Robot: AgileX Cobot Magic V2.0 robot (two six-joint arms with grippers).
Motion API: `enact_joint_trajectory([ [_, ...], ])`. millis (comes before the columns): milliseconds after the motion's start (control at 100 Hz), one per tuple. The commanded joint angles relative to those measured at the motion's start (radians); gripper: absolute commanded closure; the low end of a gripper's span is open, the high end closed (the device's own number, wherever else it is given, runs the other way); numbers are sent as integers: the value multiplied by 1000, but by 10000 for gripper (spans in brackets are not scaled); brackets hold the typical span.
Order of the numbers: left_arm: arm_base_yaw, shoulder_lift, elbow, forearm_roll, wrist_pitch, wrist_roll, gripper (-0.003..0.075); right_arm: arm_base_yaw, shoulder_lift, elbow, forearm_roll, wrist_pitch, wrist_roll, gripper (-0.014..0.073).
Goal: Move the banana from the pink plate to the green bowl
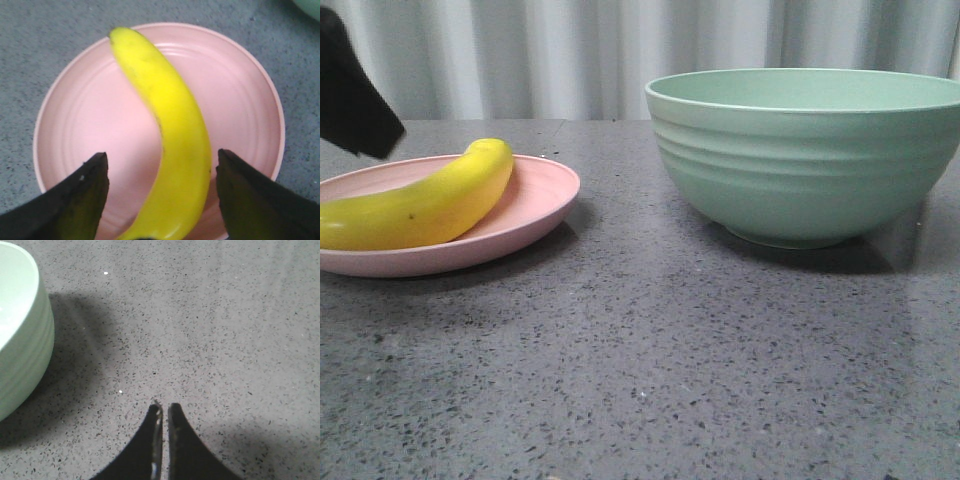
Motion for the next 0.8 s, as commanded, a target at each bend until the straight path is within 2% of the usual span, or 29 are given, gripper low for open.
enact_joint_trajectory([
  [0, -11, 42, -76, 2, 20, 11, 300, -3, 13, -37, 4, -68, -8, 657],
  [280, -11, 198, -198, -4, 216, 62, 300, -3, 13, -37, 4, -54, -8, 657],
  [660, -9, 265, -205, 2, 218, 73, 302, -3, 13, -37, 4, -50, -8, 657],
  [730, -9, 265, -205, 2, 215, 73, 337, -1, 13, -39, 4, -39, -8, 657],
  [790, -9, 265, -207, 2, 215, 73, 409, 5, 13, -46, 4, -23, -8, 657],
])
